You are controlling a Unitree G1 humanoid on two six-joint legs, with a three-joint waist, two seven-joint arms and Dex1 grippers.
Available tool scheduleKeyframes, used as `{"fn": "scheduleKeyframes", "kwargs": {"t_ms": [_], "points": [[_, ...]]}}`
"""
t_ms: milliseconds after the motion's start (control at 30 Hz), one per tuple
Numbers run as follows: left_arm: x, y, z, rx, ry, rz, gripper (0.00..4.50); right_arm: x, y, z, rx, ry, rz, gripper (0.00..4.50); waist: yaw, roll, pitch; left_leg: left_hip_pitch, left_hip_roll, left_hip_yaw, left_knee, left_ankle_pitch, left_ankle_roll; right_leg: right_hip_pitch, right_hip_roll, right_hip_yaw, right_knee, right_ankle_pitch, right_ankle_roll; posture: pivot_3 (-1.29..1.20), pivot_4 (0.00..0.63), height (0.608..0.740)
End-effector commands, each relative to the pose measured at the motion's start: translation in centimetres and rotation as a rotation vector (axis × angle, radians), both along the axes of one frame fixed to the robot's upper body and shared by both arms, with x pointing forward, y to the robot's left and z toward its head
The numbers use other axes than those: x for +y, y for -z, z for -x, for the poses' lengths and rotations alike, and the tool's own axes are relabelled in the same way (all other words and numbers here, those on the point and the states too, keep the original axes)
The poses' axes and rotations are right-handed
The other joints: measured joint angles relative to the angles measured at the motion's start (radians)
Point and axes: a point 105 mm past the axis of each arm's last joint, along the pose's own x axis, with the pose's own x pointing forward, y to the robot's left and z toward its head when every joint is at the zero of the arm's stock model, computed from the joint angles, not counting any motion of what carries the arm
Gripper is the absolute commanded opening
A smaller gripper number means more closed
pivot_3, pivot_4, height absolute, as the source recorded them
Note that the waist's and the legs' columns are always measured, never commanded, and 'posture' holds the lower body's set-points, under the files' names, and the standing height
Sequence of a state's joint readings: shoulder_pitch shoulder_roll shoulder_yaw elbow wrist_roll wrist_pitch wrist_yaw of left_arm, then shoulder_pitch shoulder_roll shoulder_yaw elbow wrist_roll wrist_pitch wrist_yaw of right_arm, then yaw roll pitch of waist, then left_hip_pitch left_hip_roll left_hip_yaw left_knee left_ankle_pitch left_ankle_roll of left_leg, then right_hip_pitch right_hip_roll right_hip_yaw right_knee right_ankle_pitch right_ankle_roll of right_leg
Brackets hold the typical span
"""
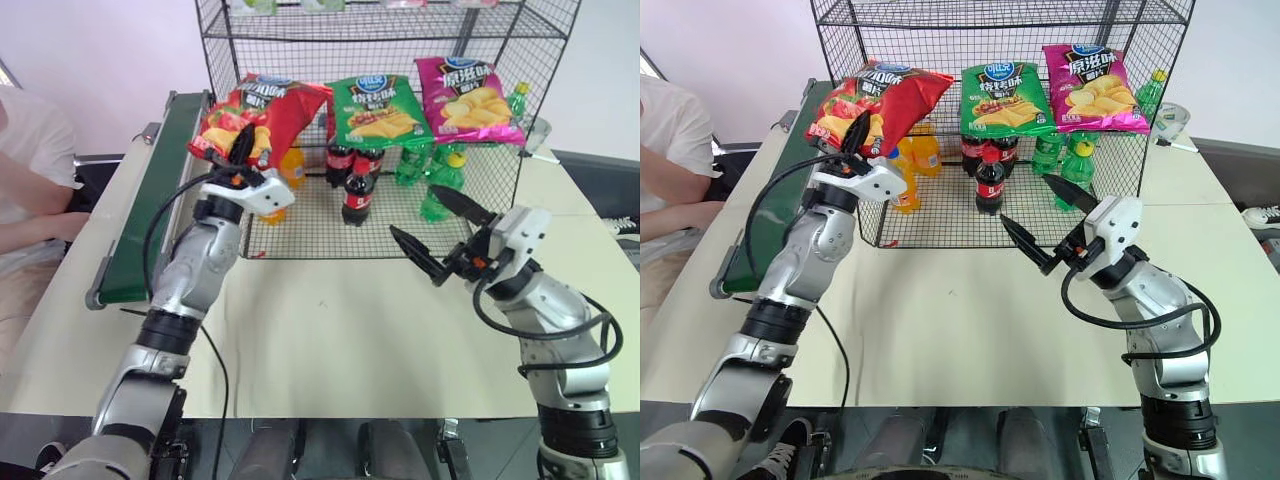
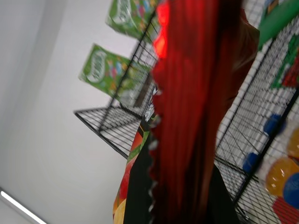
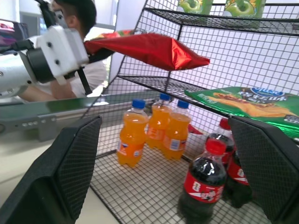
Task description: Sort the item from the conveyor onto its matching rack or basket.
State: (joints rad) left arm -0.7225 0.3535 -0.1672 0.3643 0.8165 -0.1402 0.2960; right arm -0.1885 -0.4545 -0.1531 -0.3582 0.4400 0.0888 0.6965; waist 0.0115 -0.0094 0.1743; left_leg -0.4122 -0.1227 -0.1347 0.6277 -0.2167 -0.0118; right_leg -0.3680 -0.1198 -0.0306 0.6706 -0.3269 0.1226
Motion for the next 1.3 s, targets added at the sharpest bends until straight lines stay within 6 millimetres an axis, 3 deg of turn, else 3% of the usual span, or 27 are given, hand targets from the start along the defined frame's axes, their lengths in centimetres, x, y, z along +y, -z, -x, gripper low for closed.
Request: {"fn": "scheduleKeyframes", "kwargs": {"t_ms": [33,367,700,900,1267,1300], "points": [[-0.4,-2.9,-0.6,-0.108,-0.002,0.039,0.02,0.4,-0.6,0.2,-0.037,-0.021,0.014,4.5,0.0,0.0,0.0,0.0,0.0,0.0,0.0,0.0,0.0,0.0,0.0,0.0,0.0,0.0,0.0,0.0,0.15,0.74],[-0.7,-2.7,-4.4,-0.035,-0.07,0.16,0.02,1.6,-0.3,-0.3,-0.034,-0.008,-0.007,4.5,-0.004,0.0,0.0,-0.003,0.0,0.0,0.001,0.0,0.0,-0.003,0.0,0.0,0.002,0.0,0.0,0.0,0.15,0.74],[-2.2,-4.1,-5.7,0.025,-0.017,0.283,0.02,1.8,-0.4,-1.0,-0.038,-0.006,0.001,4.5,-0.005,-0.001,0.0,-0.008,-0.001,0.0,0.004,0.001,-0.001,-0.008,0.0,0.0,0.004,0.0,0.0,0.0,0.15,0.74],[-1.9,-5.0,-5.9,0.01,-0.024,0.303,0.02,1.8,-0.4,-1.0,-0.038,-0.007,0.002,4.5,-0.011,-0.001,0.0,-0.008,-0.001,0.0,0.004,0.001,-0.001,-0.009,0.0,0.0,0.005,0.0,0.0,0.0,0.15,0.74],[-1.2,-1.8,-6.4,0.141,0.006,0.438,0.02,2.0,-0.1,-0.9,-0.022,-0.014,0.009,4.5,-0.024,-0.001,0.0,-0.012,-0.001,0.001,0.005,0.001,-0.002,-0.013,0.0,0.001,0.009,0.0,0.001,0.0,0.15,0.74],[-1.3,-1.8,-6.4,0.149,0.029,0.457,0.27,2.0,-0.1,-0.9,-0.02,-0.015,0.007,4.5,-0.024,-0.001,0.0,-0.013,-0.001,0.001,0.005,0.002,-0.002,-0.015,0.0,0.001,0.01,0.0,0.001,0.0,0.15,0.74]]}}
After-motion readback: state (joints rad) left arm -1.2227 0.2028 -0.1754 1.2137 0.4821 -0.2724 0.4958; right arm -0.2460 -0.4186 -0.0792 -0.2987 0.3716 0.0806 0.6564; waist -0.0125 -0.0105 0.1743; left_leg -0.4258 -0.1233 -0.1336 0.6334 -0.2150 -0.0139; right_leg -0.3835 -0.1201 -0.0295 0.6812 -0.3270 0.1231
